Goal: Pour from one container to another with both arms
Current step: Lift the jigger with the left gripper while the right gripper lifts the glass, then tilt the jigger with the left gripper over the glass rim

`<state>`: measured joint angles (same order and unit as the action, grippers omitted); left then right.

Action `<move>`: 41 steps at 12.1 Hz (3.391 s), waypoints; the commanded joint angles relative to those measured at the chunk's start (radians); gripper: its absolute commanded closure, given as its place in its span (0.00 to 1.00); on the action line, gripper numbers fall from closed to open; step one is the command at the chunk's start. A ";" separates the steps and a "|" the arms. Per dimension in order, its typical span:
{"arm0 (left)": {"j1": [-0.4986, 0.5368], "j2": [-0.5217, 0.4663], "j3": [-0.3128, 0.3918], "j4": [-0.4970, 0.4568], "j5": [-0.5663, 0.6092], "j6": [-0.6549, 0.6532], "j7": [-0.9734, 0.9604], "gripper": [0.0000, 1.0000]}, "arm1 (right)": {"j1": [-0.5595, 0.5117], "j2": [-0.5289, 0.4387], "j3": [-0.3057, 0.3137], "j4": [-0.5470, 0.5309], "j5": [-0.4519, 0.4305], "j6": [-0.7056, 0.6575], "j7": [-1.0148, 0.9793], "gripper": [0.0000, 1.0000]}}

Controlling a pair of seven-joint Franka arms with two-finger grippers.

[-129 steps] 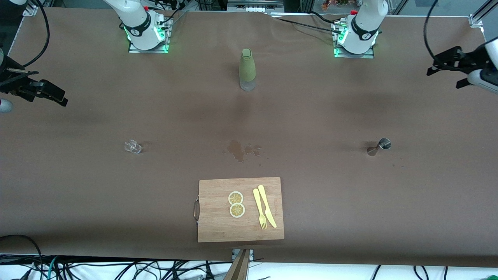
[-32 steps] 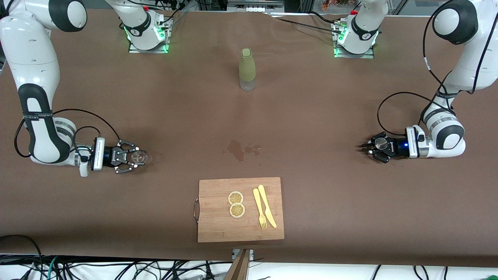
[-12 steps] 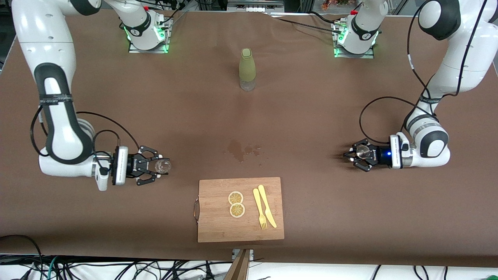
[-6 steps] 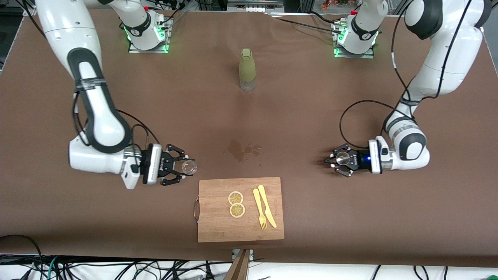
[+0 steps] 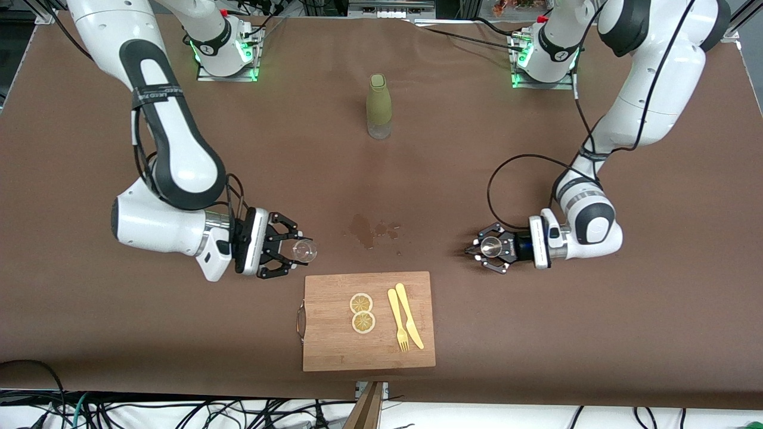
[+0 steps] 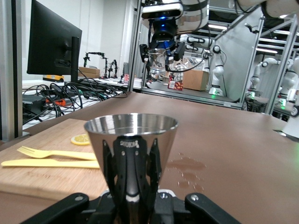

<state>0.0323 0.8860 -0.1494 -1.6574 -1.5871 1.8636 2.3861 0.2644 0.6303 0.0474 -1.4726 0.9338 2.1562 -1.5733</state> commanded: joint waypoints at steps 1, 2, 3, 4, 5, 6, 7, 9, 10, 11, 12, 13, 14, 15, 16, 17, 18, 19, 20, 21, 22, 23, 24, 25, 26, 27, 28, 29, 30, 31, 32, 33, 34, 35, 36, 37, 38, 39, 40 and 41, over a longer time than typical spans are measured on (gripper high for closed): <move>-0.063 -0.041 0.011 -0.053 -0.101 0.046 0.014 1.00 | 0.045 -0.021 -0.004 -0.011 -0.039 0.027 0.067 0.85; -0.086 -0.041 0.011 -0.054 -0.131 0.060 0.015 1.00 | 0.058 -0.024 -0.004 -0.009 -0.064 0.027 0.078 0.85; -0.103 -0.041 0.010 -0.058 -0.154 0.077 0.015 1.00 | 0.064 -0.033 -0.003 -0.011 -0.087 0.028 0.102 0.85; -0.130 -0.042 0.011 -0.059 -0.186 0.089 0.016 1.00 | 0.081 -0.035 -0.003 -0.011 -0.117 0.034 0.140 0.85; -0.149 -0.044 0.010 -0.059 -0.212 0.109 0.033 1.00 | 0.096 -0.035 -0.003 -0.011 -0.147 0.054 0.183 0.85; -0.167 -0.045 0.010 -0.059 -0.243 0.130 0.057 1.00 | 0.122 -0.034 -0.001 -0.011 -0.174 0.091 0.228 0.85; -0.187 -0.045 0.011 -0.061 -0.264 0.140 0.061 1.00 | 0.136 -0.031 -0.001 -0.011 -0.194 0.127 0.258 0.85; -0.219 -0.045 0.011 -0.059 -0.303 0.164 0.074 1.00 | 0.176 -0.029 0.000 -0.011 -0.228 0.149 0.311 0.85; -0.236 -0.045 0.010 -0.059 -0.323 0.178 0.090 1.00 | 0.183 -0.029 0.000 -0.009 -0.252 0.158 0.338 0.85; -0.253 -0.044 0.011 -0.059 -0.352 0.187 0.105 1.00 | 0.193 -0.031 0.002 -0.009 -0.275 0.181 0.364 0.85; -0.258 -0.042 0.011 -0.059 -0.367 0.201 0.126 1.00 | 0.196 -0.031 0.014 -0.009 -0.295 0.191 0.392 0.85; -0.279 -0.039 0.011 -0.059 -0.388 0.210 0.145 1.00 | 0.196 -0.031 0.034 -0.006 -0.328 0.210 0.421 0.85; -0.299 -0.038 0.013 -0.059 -0.416 0.215 0.162 1.00 | 0.196 -0.029 0.037 -0.003 -0.370 0.244 0.455 0.85; -0.305 -0.038 0.011 -0.058 -0.428 0.236 0.182 1.00 | 0.199 -0.027 0.049 -0.003 -0.400 0.258 0.482 0.85; -0.318 -0.038 0.011 -0.058 -0.450 0.244 0.188 1.00 | 0.199 -0.024 0.058 -0.003 -0.420 0.269 0.499 0.85; -0.337 -0.036 0.013 -0.058 -0.477 0.249 0.205 1.00 | 0.200 -0.023 0.061 -0.003 -0.432 0.283 0.504 0.85; -0.345 -0.033 0.013 -0.055 -0.497 0.256 0.220 1.00 | 0.211 -0.021 0.061 -0.003 -0.435 0.293 0.516 0.85; -0.359 -0.032 0.013 -0.050 -0.508 0.269 0.235 1.00 | 0.216 -0.012 0.061 -0.003 -0.458 0.310 0.522 0.85; -0.365 -0.030 0.013 -0.047 -0.522 0.276 0.238 1.00 | 0.220 -0.008 0.061 -0.003 -0.487 0.315 0.541 0.85; -0.376 -0.030 0.013 -0.047 -0.537 0.278 0.242 1.00 | 0.228 0.000 0.061 -0.002 -0.515 0.320 0.574 0.85; -0.385 -0.027 0.013 -0.045 -0.557 0.279 0.246 1.00 | 0.233 0.003 0.063 -0.002 -0.553 0.329 0.597 0.85; -0.400 -0.021 0.014 -0.045 -0.583 0.279 0.252 1.00 | 0.242 0.005 0.063 -0.002 -0.575 0.330 0.617 0.85; -0.410 -0.019 0.016 -0.042 -0.602 0.285 0.260 1.00 | 0.248 0.005 0.063 -0.002 -0.590 0.330 0.630 0.85; -0.416 -0.019 0.017 -0.041 -0.620 0.296 0.262 1.00 | 0.251 0.008 0.063 -0.003 -0.611 0.332 0.631 0.85; -0.426 -0.019 0.017 -0.041 -0.648 0.313 0.269 1.00 | 0.257 0.011 0.063 -0.003 -0.627 0.333 0.633 0.85; -0.434 -0.019 0.017 -0.039 -0.672 0.325 0.283 1.00 | 0.262 0.011 0.063 -0.003 -0.644 0.332 0.633 0.85; -0.436 -0.019 0.017 -0.038 -0.676 0.328 0.286 1.00 | 0.265 0.011 0.063 -0.003 -0.671 0.332 0.633 0.85; -0.437 -0.019 0.019 -0.032 -0.679 0.330 0.286 1.00 | 0.266 0.011 0.063 -0.003 -0.690 0.332 0.647 0.85; -0.439 -0.019 0.019 -0.031 -0.686 0.332 0.286 1.00 | 0.272 0.011 0.063 -0.003 -0.719 0.332 0.676 0.85; -0.442 -0.018 0.019 -0.031 -0.705 0.332 0.289 1.00 | 0.276 0.012 0.063 -0.003 -0.758 0.330 0.700 0.85; -0.449 -0.016 0.021 -0.031 -0.720 0.336 0.291 1.00 | 0.276 0.015 0.065 -0.003 -0.782 0.330 0.719 0.85; -0.454 -0.018 0.021 -0.031 -0.743 0.341 0.309 1.00 | 0.279 0.019 0.068 -0.003 -0.789 0.330 0.719 0.85; -0.456 -0.016 0.022 -0.031 -0.764 0.350 0.324 1.00 | 0.280 0.022 0.069 -0.003 -0.791 0.330 0.719 0.85; -0.456 -0.018 0.021 -0.031 -0.780 0.359 0.337 1.00 | 0.283 0.026 0.068 -0.003 -0.802 0.330 0.722 0.85; -0.466 -0.016 0.022 -0.031 -0.798 0.359 0.338 1.00 | 0.288 0.029 0.069 -0.003 -0.819 0.330 0.728 0.86; -0.469 -0.018 0.022 -0.031 -0.815 0.364 0.340 1.00 | 0.291 0.038 0.068 -0.003 -0.838 0.330 0.736 0.86; -0.471 -0.016 0.022 -0.031 -0.818 0.364 0.343 1.00 | 0.294 0.040 0.068 -0.003 -0.869 0.330 0.754 0.86; -0.471 -0.016 0.022 -0.031 -0.829 0.365 0.346 1.00 | 0.294 0.040 0.068 -0.003 -0.892 0.327 0.768 0.86; -0.479 -0.016 0.022 -0.031 -0.832 0.365 0.346 1.00 | 0.299 0.043 0.069 -0.003 -0.908 0.327 0.776 0.86; -0.479 -0.016 0.022 -0.031 -0.840 0.365 0.346 1.00 | 0.305 0.043 0.068 -0.003 -0.930 0.327 0.779 0.86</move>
<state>-0.4243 0.8827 -0.1412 -1.6834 -2.3761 2.2188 2.6979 0.5603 0.6750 0.1102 -1.4755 0.0477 2.4709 -0.8252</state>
